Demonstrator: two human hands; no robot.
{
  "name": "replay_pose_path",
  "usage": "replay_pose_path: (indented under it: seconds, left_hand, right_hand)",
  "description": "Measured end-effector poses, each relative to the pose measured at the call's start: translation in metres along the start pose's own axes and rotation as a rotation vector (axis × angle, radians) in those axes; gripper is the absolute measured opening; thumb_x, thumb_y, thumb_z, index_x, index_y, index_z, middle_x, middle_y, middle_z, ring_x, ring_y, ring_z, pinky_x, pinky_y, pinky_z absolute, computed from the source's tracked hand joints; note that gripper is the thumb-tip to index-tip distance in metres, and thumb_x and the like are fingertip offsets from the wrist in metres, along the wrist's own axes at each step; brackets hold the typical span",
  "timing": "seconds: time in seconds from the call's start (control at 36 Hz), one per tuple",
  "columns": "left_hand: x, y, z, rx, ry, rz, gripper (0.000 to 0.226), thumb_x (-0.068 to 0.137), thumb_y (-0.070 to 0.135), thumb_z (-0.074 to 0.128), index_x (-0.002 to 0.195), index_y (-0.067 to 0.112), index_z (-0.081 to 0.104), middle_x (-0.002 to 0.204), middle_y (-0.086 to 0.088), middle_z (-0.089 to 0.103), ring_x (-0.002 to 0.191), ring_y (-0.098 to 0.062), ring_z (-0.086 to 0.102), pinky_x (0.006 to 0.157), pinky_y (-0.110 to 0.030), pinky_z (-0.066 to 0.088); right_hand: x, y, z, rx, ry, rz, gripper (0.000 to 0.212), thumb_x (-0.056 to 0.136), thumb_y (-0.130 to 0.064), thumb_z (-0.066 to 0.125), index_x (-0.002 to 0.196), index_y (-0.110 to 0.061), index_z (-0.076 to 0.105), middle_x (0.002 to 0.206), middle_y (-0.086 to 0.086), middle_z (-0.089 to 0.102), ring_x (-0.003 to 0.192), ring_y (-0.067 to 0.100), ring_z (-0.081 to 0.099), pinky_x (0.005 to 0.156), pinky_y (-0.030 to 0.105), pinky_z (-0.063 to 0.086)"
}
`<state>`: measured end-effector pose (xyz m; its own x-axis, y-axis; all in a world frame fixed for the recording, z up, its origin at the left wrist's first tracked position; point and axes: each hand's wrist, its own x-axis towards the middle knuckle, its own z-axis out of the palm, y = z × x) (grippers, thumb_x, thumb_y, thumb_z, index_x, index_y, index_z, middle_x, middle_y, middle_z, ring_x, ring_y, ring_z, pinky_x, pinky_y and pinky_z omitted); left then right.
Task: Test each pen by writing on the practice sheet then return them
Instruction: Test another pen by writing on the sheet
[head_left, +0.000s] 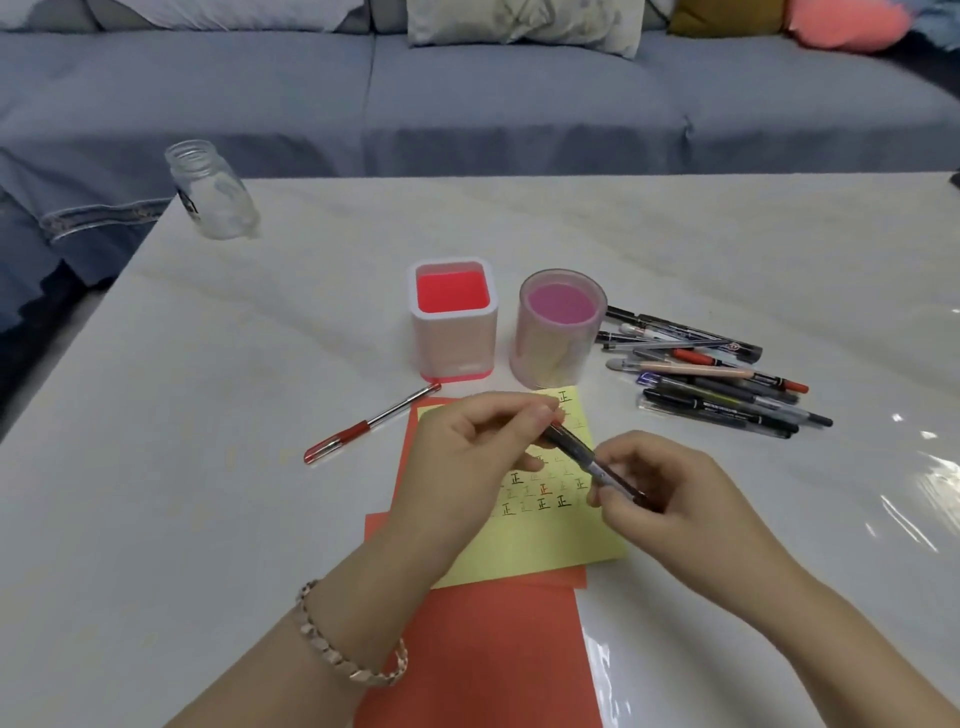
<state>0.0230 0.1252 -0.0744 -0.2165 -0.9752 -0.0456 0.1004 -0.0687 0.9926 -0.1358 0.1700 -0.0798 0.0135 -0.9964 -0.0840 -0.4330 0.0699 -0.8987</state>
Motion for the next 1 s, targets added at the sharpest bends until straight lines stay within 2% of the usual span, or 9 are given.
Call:
replay_pose_path:
  seconds: [0.06, 0.22, 0.33, 0.42, 0.5, 0.61, 0.75, 0.89, 1.0]
  left_hand:
    - [-0.001, -0.001, -0.005, -0.006, 0.000, 0.021, 0.019, 0.084, 0.000, 0.059, 0.080, 0.015, 0.070, 0.077, 0.005, 0.073, 0.071, -0.004, 0.065, 0.063, -0.015, 0.051]
    - [-0.007, 0.006, -0.012, 0.005, -0.057, 0.072, 0.021, 0.083, -0.003, 0.058, 0.079, 0.014, 0.070, 0.074, 0.006, 0.073, 0.065, -0.005, 0.064, 0.064, -0.012, 0.048]
    - [-0.011, -0.002, -0.023, 0.140, -0.032, 0.129, 0.013, 0.090, 0.023, 0.055, 0.092, 0.025, 0.068, 0.086, 0.013, 0.073, 0.085, 0.000, 0.065, 0.073, -0.012, 0.047]
    - [-0.015, -0.028, -0.042, 0.446, -0.013, 0.093, 0.016, 0.092, 0.039, 0.048, 0.103, 0.041, 0.059, 0.101, 0.025, 0.067, 0.100, 0.008, 0.057, 0.084, -0.010, 0.044]
    - [-0.020, -0.058, -0.064, 0.857, -0.043, 0.087, 0.032, 0.095, 0.040, 0.045, 0.124, 0.032, 0.054, 0.122, 0.028, 0.045, 0.115, 0.007, 0.044, 0.097, -0.011, 0.031]
    - [-0.024, -0.091, -0.083, 1.097, -0.181, 0.170, 0.068, 0.082, 0.060, 0.033, 0.139, 0.023, 0.041, 0.139, 0.019, 0.028, 0.133, 0.004, 0.019, 0.112, -0.023, 0.012]
    - [-0.029, -0.101, -0.093, 1.183, -0.207, 0.230, 0.063, 0.083, 0.056, 0.039, 0.135, 0.021, 0.047, 0.143, 0.006, 0.041, 0.135, -0.009, 0.028, 0.110, -0.029, 0.010]
    - [-0.027, -0.107, -0.104, 1.240, -0.261, 0.267, 0.061, 0.081, 0.055, 0.045, 0.132, 0.022, 0.049, 0.142, 0.006, 0.044, 0.135, -0.014, 0.030, 0.110, -0.033, 0.014]
    - [-0.026, -0.109, -0.108, 1.239, -0.282, 0.283, 0.064, 0.080, 0.058, 0.045, 0.134, 0.024, 0.048, 0.144, 0.008, 0.040, 0.137, -0.011, 0.025, 0.111, -0.033, 0.012]
  right_hand:
    - [0.002, -0.009, 0.004, 0.179, -0.051, 0.058, 0.014, 0.084, -0.006, 0.060, 0.080, -0.018, 0.066, 0.060, 0.009, 0.061, 0.050, 0.009, 0.047, 0.049, 0.012, 0.035]
    - [0.007, -0.030, 0.020, 0.463, -0.254, 0.193, 0.035, 0.086, -0.041, 0.052, 0.089, -0.007, 0.062, 0.048, -0.004, 0.039, 0.040, 0.006, 0.023, 0.038, 0.015, 0.019]
    - [0.008, -0.034, 0.028, 0.557, -0.226, 0.298, 0.034, 0.075, -0.048, 0.045, 0.065, -0.017, 0.053, 0.046, -0.006, 0.023, 0.039, 0.006, 0.015, 0.036, 0.013, 0.014]
    - [0.010, -0.030, 0.028, 0.757, -0.207, 0.369, 0.041, 0.073, -0.053, 0.044, 0.049, -0.020, 0.044, 0.043, -0.008, 0.020, 0.038, 0.006, 0.011, 0.039, 0.014, 0.006]
    - [0.012, -0.028, 0.027, 0.961, -0.217, 0.375, 0.043, 0.078, -0.049, 0.044, 0.050, -0.017, 0.047, 0.042, -0.008, 0.023, 0.036, 0.004, 0.014, 0.036, 0.015, 0.007]
    - [0.018, -0.026, 0.028, 1.101, -0.174, 0.360, 0.026, 0.064, -0.039, 0.060, 0.056, -0.014, 0.059, 0.042, -0.006, 0.028, 0.034, 0.004, 0.020, 0.030, 0.013, 0.015]
    - [0.022, -0.024, 0.031, 1.117, -0.069, 0.332, 0.020, 0.061, -0.031, 0.061, 0.062, -0.012, 0.067, 0.043, -0.005, 0.031, 0.033, 0.003, 0.023, 0.028, 0.011, 0.016]
    - [0.022, -0.020, 0.037, 1.041, -0.014, 0.338, 0.028, 0.078, -0.030, 0.049, 0.083, -0.006, 0.062, 0.053, -0.003, 0.040, 0.039, 0.004, 0.029, 0.031, 0.011, 0.018]
    - [0.022, -0.017, 0.039, 0.974, 0.126, 0.356, 0.042, 0.074, -0.040, 0.054, 0.041, -0.013, 0.053, 0.067, 0.003, 0.059, 0.054, 0.010, 0.045, 0.034, 0.013, 0.029]
